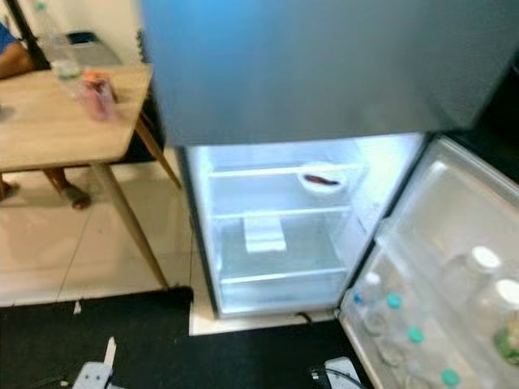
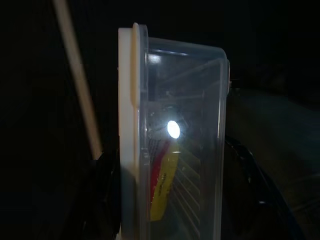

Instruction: Restocking fridge

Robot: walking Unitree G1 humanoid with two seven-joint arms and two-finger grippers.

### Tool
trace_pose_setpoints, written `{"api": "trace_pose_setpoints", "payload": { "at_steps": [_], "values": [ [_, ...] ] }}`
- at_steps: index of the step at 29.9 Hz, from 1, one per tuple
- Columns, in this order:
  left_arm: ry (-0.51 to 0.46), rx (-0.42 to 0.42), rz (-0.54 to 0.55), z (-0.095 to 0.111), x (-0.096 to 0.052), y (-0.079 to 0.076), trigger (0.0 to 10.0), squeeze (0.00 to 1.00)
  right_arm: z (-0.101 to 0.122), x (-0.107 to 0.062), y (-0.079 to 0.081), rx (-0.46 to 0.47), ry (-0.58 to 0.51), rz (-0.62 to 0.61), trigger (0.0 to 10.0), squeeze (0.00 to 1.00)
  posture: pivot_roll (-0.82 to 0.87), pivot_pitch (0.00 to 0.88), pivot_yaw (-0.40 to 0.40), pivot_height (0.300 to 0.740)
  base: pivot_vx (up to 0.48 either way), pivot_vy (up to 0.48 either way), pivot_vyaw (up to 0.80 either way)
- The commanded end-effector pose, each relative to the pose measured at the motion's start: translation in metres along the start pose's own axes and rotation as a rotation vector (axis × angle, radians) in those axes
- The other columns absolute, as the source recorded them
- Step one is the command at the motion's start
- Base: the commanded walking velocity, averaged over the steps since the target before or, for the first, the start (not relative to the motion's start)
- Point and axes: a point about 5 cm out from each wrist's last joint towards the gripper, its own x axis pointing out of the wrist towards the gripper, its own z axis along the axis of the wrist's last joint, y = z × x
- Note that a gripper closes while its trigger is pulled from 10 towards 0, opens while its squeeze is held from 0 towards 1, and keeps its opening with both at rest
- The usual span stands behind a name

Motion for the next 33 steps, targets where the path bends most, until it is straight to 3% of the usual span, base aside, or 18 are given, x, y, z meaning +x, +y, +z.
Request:
{"api": "trace_pose_setpoints", "payload": {
  "at_steps": [1, 11, 18, 33],
  "values": [
    [0.000, 0.001, 0.011, -0.0017, -0.0009, 0.0022, 10.0, 0.00, 0.0027, 0.0012, 0.0053, -0.005, -0.004, 0.015, 10.0, 0.00, -0.02, 0.050, 0.023, 0.740, 0.000, 0.000, 0.00],
    [0.003, 0.013, 0.008, -0.0013, -0.0006, 0.0015, 10.0, 0.00, 0.0039, 0.0015, 0.0064, -0.011, -0.010, 0.018, 10.0, 0.00, -0.02, 0.052, 0.022, 0.740, 0.000, 0.000, 0.00],
    [0.007, 0.014, 0.002, -0.0021, -0.0005, 0.0005, 10.0, 0.00, 0.0047, 0.0016, 0.0070, -0.014, -0.014, 0.022, 10.0, 0.00, -0.02, 0.053, 0.022, 0.740, 0.000, -0.441, 0.00],
    [-0.005, -0.009, 0.013, -0.0010, -0.0003, 0.0009, 10.0, 0.00, 0.0059, 0.0019, 0.0092, -0.037, -0.019, 0.040, 10.0, 0.00, -0.02, 0.058, 0.023, 0.740, 0.000, 0.000, 0.00]
  ]
}}
